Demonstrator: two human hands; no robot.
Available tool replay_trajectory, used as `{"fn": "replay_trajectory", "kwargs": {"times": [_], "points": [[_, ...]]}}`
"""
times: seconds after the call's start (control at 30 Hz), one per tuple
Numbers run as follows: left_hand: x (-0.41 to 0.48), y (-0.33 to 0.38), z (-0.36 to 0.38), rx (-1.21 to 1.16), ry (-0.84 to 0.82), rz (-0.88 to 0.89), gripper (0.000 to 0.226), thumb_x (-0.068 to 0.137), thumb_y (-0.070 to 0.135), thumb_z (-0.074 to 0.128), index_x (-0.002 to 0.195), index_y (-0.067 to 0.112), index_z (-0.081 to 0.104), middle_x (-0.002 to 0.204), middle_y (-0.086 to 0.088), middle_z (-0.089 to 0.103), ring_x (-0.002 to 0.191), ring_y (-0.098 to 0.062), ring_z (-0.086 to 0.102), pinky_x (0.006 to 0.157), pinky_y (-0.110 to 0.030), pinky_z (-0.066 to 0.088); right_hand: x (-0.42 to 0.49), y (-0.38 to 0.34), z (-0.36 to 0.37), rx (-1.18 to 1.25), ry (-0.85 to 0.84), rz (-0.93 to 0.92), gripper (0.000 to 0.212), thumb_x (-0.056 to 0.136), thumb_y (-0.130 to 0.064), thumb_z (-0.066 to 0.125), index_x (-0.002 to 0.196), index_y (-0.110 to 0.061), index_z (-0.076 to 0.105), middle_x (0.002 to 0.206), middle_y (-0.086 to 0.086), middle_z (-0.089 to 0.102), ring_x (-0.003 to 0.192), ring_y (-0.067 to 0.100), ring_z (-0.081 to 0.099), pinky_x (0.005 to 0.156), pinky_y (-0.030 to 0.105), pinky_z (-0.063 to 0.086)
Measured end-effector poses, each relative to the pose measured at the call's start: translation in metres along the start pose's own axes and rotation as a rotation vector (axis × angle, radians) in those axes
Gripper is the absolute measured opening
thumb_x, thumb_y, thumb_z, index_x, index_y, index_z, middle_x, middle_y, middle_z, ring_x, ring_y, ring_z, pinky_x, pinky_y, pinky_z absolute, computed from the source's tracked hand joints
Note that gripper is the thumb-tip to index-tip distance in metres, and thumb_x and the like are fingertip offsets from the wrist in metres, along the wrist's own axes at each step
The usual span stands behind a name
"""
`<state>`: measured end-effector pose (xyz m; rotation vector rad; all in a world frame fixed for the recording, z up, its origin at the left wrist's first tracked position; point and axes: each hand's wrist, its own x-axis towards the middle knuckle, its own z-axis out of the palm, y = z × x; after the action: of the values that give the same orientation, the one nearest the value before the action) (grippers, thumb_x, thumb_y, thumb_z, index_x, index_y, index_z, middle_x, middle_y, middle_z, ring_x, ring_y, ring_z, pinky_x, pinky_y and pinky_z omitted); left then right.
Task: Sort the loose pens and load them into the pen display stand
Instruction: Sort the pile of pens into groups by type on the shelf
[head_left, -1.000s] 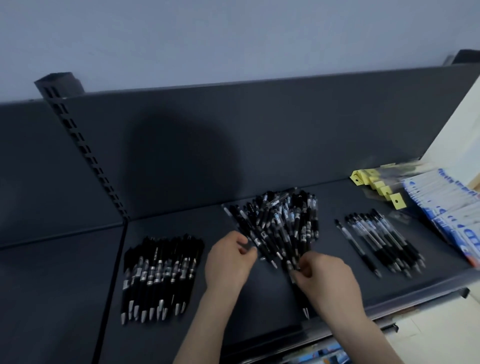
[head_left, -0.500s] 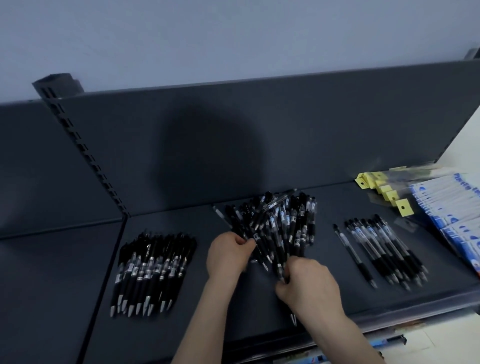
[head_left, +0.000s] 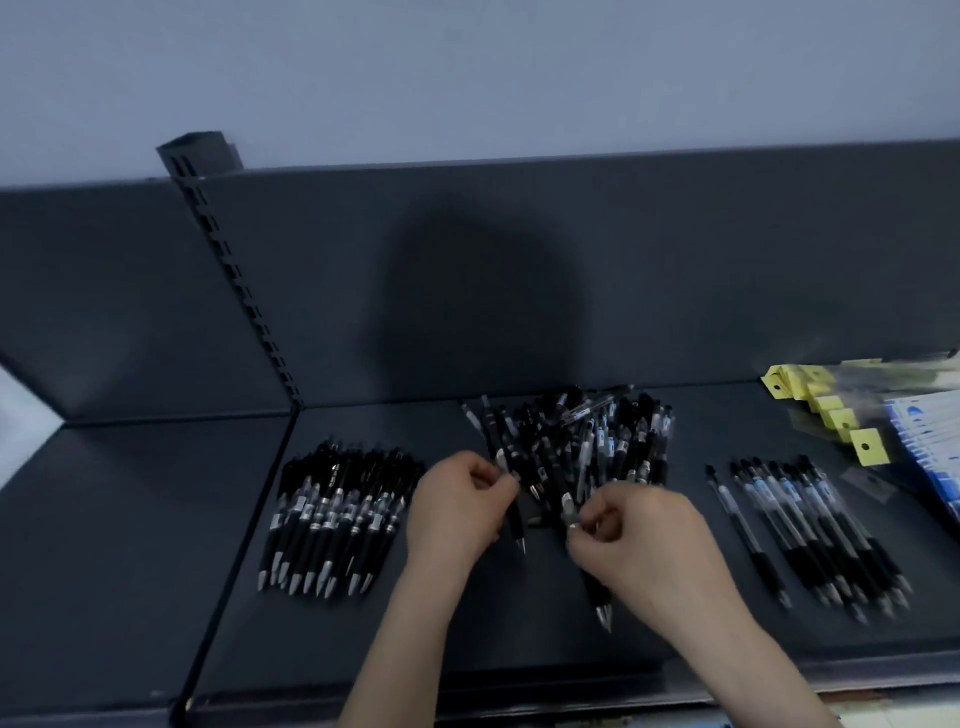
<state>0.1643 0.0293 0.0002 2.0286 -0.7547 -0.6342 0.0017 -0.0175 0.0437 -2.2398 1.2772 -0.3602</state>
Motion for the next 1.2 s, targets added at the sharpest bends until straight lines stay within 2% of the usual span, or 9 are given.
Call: {"fn": "replay_trajectory", "kwargs": {"times": [0.1, 0.23, 0.33, 0.43, 0.57, 0.73, 1.0, 1.1, 1.2], "points": [[-0.009, -0.009, -0.022, 0.021, 0.04, 0.034, 0.007, 0.08, 0.03, 0.065, 0.075, 0.027, 0.063, 0.065, 0.005, 0.066, 0.058, -0.016, 0.065, 0.062, -0.041, 0.059, 0.004, -0.015, 0.017, 0.103, -0.089, -0.018, 0.011, 0.076, -0.031, 0.069, 0.069, -0.031, 0.061, 0.058, -0.011, 0.062, 0.053, 0.0, 0.057, 0.048, 0.013, 0.041], [-0.019, -0.029, -0.061, 0.071, 0.152, 0.017, 0.008, 0.082, 0.03, 0.065, 0.074, 0.031, 0.064, 0.064, 0.008, 0.064, 0.057, -0.012, 0.062, 0.061, -0.038, 0.057, 0.011, -0.037, 0.047, 0.243, -0.196, -0.026, 0.009, 0.076, -0.028, 0.071, 0.072, -0.024, 0.065, 0.059, -0.005, 0.066, 0.053, 0.005, 0.061, 0.057, 0.03, 0.055], [-0.025, -0.044, -0.091, 0.089, 0.241, -0.011, 0.011, 0.084, 0.031, 0.066, 0.074, 0.031, 0.064, 0.065, 0.009, 0.065, 0.06, -0.012, 0.063, 0.061, -0.037, 0.057, 0.016, -0.055, 0.069, 0.279, -0.232, -0.051, 0.01, 0.075, -0.025, 0.072, 0.071, -0.02, 0.065, 0.056, -0.002, 0.066, 0.051, 0.01, 0.061, 0.058, 0.036, 0.056], [-0.03, -0.059, -0.119, 0.135, 0.302, -0.049, 0.011, 0.083, 0.03, 0.066, 0.073, 0.03, 0.064, 0.065, 0.009, 0.065, 0.059, -0.012, 0.062, 0.059, -0.032, 0.054, 0.018, -0.069, 0.086, 0.304, -0.261, -0.065, 0.013, 0.077, -0.022, 0.072, 0.069, -0.019, 0.063, 0.054, -0.002, 0.066, 0.048, 0.011, 0.062, 0.055, 0.036, 0.056], [-0.031, -0.079, -0.148, 0.143, 0.35, -0.101, 0.013, 0.083, 0.029, 0.067, 0.071, 0.03, 0.063, 0.063, 0.008, 0.065, 0.056, -0.014, 0.063, 0.058, -0.034, 0.055, 0.021, -0.084, 0.099, 0.301, -0.28, -0.067, 0.012, 0.079, -0.02, 0.071, 0.07, -0.019, 0.062, 0.053, -0.001, 0.066, 0.046, 0.012, 0.063, 0.053, 0.033, 0.056], [-0.021, -0.096, -0.17, 0.22, 0.338, -0.133, 0.01, 0.084, 0.03, 0.066, 0.074, 0.031, 0.064, 0.066, 0.012, 0.066, 0.058, -0.011, 0.062, 0.056, -0.028, 0.052, 0.029, -0.105, 0.11, 0.352, -0.276, -0.037, 0.01, 0.08, -0.017, 0.07, 0.073, -0.018, 0.063, 0.053, 0.002, 0.066, 0.046, 0.016, 0.064, 0.046, 0.027, 0.053], [0.003, -0.1, -0.18, 0.298, 0.258, -0.113, 0.009, 0.086, 0.034, 0.064, 0.09, 0.028, 0.068, 0.073, 0.013, 0.065, 0.064, -0.005, 0.06, 0.05, -0.021, 0.039, 0.045, -0.137, 0.13, 0.399, -0.252, 0.038, 0.007, 0.082, -0.017, 0.069, 0.079, -0.015, 0.063, 0.058, 0.003, 0.066, 0.046, 0.014, 0.065, 0.046, 0.026, 0.053], [0.01, -0.101, -0.175, 0.32, 0.177, -0.096, 0.015, 0.086, 0.036, 0.064, 0.097, 0.027, 0.068, 0.078, 0.016, 0.063, 0.07, 0.0, 0.058, 0.051, -0.019, 0.039, 0.046, -0.142, 0.138, 0.383, -0.241, 0.055, 0.007, 0.083, -0.019, 0.068, 0.082, -0.016, 0.062, 0.06, 0.004, 0.067, 0.048, 0.015, 0.065, 0.048, 0.028, 0.055], [0.013, -0.106, -0.172, 0.348, 0.15, -0.082, 0.022, 0.086, 0.039, 0.063, 0.105, 0.027, 0.066, 0.084, 0.016, 0.063, 0.077, -0.002, 0.06, 0.058, -0.02, 0.045, 0.045, -0.143, 0.142, 0.361, -0.228, 0.059, 0.006, 0.083, -0.018, 0.067, 0.083, -0.018, 0.061, 0.061, 0.003, 0.066, 0.047, 0.014, 0.065, 0.046, 0.027, 0.054]]}}
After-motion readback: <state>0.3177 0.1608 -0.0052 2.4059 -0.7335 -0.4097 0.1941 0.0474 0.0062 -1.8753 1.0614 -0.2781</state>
